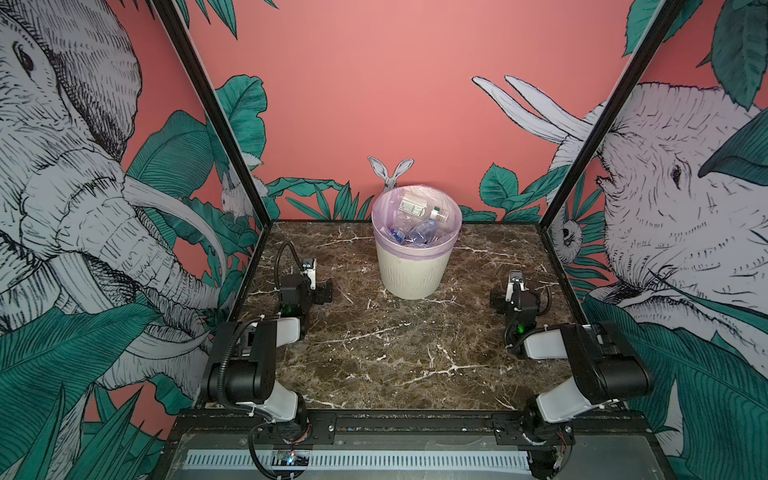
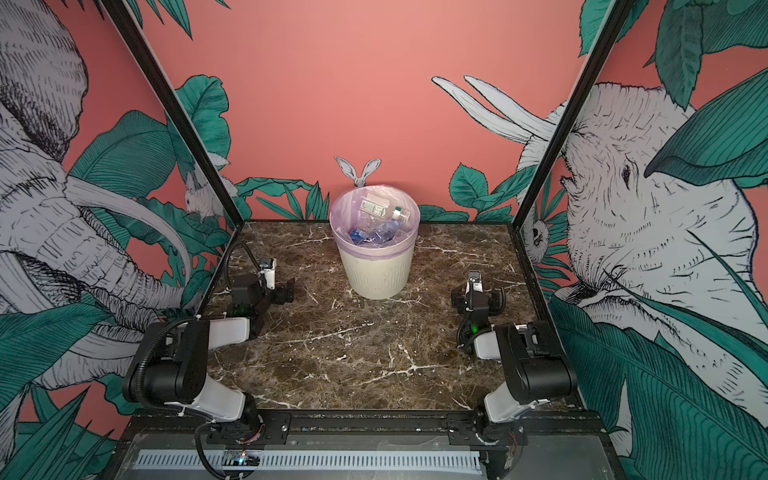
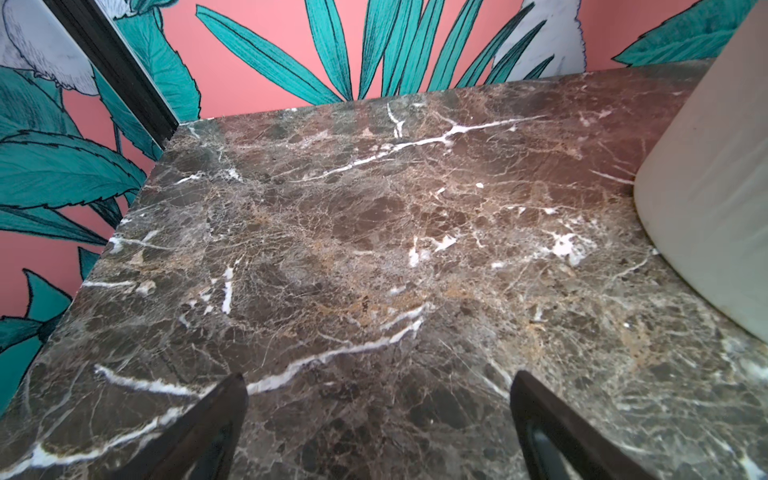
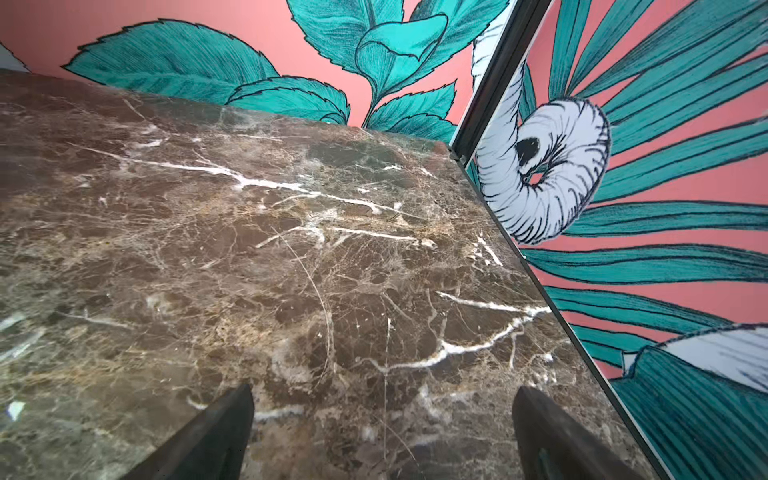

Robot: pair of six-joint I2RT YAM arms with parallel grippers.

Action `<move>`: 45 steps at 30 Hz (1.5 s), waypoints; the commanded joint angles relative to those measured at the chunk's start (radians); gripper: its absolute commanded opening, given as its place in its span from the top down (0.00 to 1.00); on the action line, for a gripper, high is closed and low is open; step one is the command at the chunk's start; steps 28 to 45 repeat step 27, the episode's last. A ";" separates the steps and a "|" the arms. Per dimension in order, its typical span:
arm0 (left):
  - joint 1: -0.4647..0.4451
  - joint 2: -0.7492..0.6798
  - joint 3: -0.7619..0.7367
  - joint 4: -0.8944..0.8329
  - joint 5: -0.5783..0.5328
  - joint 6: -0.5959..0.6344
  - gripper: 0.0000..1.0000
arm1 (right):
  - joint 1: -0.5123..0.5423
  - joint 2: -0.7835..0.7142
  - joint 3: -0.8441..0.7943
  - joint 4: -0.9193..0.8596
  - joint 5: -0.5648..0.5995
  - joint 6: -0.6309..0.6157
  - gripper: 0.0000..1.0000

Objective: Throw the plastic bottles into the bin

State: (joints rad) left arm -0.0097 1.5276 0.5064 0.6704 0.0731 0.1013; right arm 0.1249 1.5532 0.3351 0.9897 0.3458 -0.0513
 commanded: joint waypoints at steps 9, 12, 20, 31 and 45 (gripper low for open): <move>-0.001 0.001 0.017 -0.019 -0.010 0.018 0.00 | -0.002 0.004 -0.031 0.101 -0.092 -0.016 0.01; -0.003 0.001 0.017 -0.019 -0.009 0.018 0.00 | -0.003 0.004 -0.018 0.082 -0.056 -0.002 0.01; -0.001 0.002 0.017 -0.019 -0.009 0.017 0.00 | -0.002 0.005 -0.013 0.074 -0.048 0.001 0.01; -0.007 0.008 0.040 -0.058 -0.032 0.014 0.00 | -0.002 0.004 -0.014 0.074 -0.048 0.001 0.01; -0.007 0.008 0.040 -0.058 -0.032 0.014 0.00 | -0.002 0.004 -0.014 0.074 -0.048 0.001 0.01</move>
